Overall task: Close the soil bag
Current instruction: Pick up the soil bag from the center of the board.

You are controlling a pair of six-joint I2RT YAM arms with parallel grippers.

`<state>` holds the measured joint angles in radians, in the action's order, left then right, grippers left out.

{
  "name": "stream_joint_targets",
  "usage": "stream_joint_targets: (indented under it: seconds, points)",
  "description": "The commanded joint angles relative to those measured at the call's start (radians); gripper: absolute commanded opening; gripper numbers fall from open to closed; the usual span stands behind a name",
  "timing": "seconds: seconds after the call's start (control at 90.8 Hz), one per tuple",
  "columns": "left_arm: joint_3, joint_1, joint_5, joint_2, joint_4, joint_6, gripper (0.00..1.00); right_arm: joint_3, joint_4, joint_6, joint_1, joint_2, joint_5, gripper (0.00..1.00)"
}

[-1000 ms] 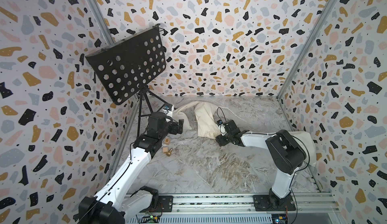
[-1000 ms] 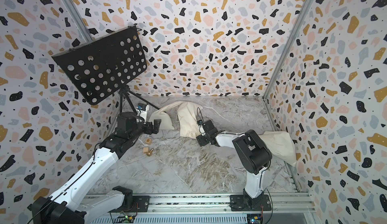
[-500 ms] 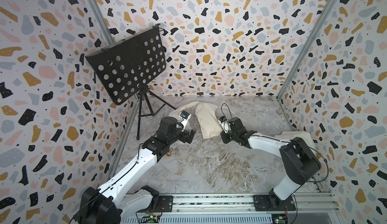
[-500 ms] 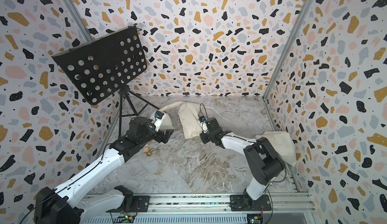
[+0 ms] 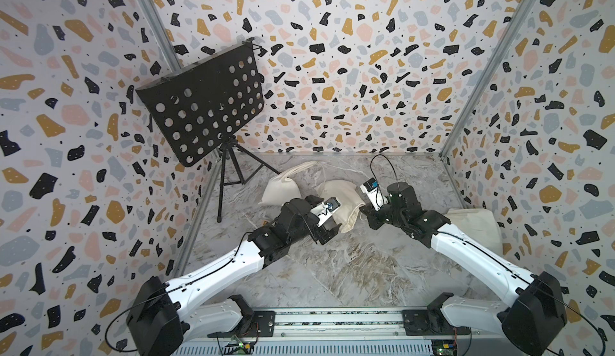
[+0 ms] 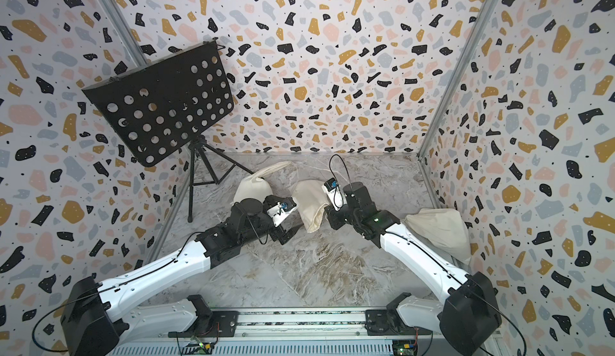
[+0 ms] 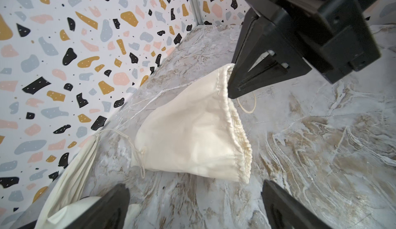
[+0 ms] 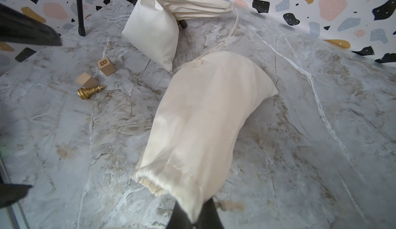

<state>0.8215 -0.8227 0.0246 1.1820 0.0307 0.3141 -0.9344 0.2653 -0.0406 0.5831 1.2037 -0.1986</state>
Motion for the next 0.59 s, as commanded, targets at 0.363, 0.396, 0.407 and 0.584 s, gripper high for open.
stream_joint_targets:
  seconds: [0.363, 0.396, 0.407, 0.584]
  points:
    - [0.134, -0.136, -0.098, 0.343, 0.202, 0.06, 1.0, -0.035, 0.085, 0.014, 0.005, -0.106, -0.04, 0.0]
    - [0.132, -0.137, -0.107, 0.362, 0.225, 0.056, 1.0, -0.034, 0.085, 0.014, 0.005, -0.109, -0.04, 0.0]
    - [0.131, -0.137, -0.112, 0.369, 0.236, 0.054, 1.0, -0.034, 0.085, 0.013, 0.005, -0.109, -0.041, 0.0]
    - [0.13, -0.137, -0.251, 0.449, 0.329, 0.034, 0.83, -0.029, 0.087, 0.019, 0.005, -0.128, -0.027, 0.0]
